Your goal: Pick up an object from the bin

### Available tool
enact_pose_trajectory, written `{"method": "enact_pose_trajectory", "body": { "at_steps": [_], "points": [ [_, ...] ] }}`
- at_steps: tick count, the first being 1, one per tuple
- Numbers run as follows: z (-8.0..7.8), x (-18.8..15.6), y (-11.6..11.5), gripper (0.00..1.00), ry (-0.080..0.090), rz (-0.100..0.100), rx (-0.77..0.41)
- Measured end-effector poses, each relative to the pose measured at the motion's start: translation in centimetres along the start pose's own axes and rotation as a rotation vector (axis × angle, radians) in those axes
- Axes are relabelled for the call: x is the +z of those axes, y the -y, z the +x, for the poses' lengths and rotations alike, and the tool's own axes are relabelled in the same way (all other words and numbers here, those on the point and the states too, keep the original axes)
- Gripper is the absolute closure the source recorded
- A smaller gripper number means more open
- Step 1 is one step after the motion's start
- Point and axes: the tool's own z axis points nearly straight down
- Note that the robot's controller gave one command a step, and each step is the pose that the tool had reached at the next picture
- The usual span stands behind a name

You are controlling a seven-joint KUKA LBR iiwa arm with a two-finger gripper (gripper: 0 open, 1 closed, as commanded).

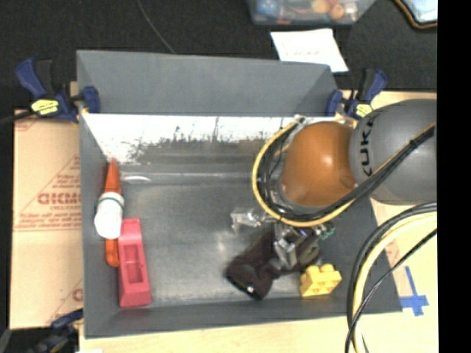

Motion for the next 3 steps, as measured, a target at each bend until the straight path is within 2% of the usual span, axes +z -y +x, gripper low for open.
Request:
{"method": "enact_pose_trajectory", "body": {
  "at_steps": [1,2,3],
  "points": [
    [-2.3,-0.2,-4.3,1.00,-0.003,-0.008,-0.156],
    [-2.3,-0.2,-4.3,1.00,-0.003,-0.008,-0.156],
    [-2.1,-1.7,-4.4,1.00,-0.006,-0.012,-0.155]
  ]
}}
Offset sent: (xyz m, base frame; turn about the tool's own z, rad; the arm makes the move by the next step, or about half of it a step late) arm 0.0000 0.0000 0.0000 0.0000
